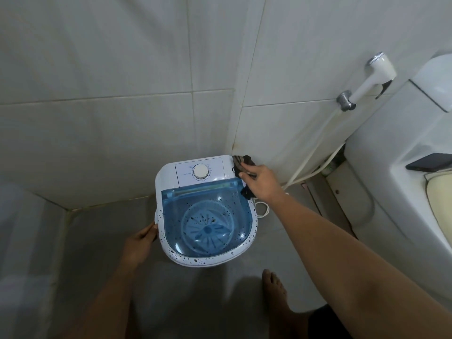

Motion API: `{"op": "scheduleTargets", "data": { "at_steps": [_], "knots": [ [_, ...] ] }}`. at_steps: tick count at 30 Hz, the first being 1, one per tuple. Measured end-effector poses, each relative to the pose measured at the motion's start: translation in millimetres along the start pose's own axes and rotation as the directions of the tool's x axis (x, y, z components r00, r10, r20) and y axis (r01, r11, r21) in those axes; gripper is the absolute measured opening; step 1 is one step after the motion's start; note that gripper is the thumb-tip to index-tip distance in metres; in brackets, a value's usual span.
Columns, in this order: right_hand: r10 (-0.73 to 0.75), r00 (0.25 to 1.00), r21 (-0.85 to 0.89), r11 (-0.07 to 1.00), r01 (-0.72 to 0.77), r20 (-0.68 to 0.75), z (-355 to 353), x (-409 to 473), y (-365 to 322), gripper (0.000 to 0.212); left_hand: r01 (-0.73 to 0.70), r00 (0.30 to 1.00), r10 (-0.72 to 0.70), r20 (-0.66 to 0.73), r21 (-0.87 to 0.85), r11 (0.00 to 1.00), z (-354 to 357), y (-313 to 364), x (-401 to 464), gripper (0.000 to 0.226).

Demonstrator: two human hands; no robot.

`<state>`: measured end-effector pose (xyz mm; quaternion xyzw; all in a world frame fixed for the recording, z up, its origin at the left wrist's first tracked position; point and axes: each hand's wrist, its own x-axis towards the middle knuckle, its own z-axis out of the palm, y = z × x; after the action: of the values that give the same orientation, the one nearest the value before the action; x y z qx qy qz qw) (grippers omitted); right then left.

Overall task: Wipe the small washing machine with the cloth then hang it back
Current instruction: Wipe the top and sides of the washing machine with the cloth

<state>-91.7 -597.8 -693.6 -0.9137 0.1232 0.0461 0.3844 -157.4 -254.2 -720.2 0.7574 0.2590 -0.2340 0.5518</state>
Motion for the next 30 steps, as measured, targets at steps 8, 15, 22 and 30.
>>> {"op": "scheduleTargets", "data": {
  "at_steps": [8,15,22,30],
  "knots": [
    [0.021,0.999,0.166,0.986,-0.016,-0.029,16.2,-38.4,22.6,0.049,0.008,1.000,-0.008,-0.001,-0.048,0.999,-0.1,-3.8,0.2,0.043],
    [0.155,0.986,0.295,0.947,-0.130,-0.063,-32.4,-26.2,29.0,0.053,-0.032,0.999,0.032,-0.001,-0.026,0.999,-0.8,-5.8,4.7,0.042],
    [0.108,0.973,0.028,0.994,-0.105,-0.202,-29.1,20.4,6.7,0.048,-0.056,0.998,0.056,-0.029,0.016,0.998,3.1,-7.3,8.0,0.042],
    [0.094,0.976,0.128,0.989,-0.070,-0.195,40.7,-47.7,16.6,0.042,-0.031,0.999,0.030,-0.012,-0.061,0.998,1.3,-16.4,13.7,0.040]
  ]
}}
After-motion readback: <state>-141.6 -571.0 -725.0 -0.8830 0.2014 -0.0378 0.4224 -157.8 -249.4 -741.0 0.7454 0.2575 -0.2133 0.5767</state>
